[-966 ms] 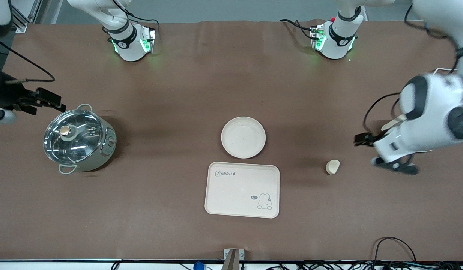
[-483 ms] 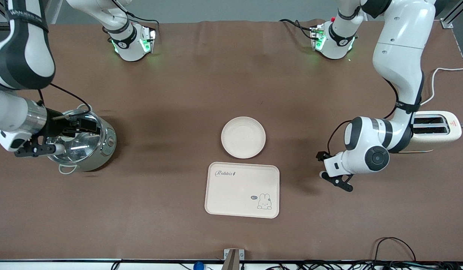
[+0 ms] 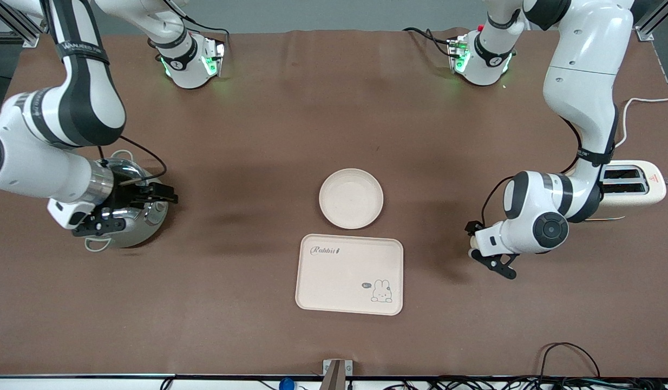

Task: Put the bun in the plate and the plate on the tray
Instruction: 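Close the left gripper on the white bun and lift it, then carry the bun over the plate while the right gripper reaches the plate rim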

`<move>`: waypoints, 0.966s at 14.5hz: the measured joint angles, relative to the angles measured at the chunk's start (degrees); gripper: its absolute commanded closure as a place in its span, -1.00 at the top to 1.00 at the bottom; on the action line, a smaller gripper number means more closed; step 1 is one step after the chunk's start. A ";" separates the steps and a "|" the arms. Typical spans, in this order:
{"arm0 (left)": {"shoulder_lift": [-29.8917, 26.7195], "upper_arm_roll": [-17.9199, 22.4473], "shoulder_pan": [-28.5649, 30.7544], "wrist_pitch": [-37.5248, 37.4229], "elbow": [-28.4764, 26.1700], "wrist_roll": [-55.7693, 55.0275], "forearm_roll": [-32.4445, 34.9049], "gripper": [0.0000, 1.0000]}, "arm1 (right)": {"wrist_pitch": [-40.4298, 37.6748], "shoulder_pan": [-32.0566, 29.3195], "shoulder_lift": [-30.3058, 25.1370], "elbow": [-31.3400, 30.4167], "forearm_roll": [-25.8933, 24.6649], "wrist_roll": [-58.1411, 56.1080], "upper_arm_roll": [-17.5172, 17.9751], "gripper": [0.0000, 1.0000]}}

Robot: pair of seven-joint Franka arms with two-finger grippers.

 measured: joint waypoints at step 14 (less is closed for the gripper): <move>-1.48 -5.94 -8.46 -7.41 6.27 -30.51 -5.49 -0.79 | 41.04 24.70 7.33 -18.81 25.55 12.99 0.48 0.92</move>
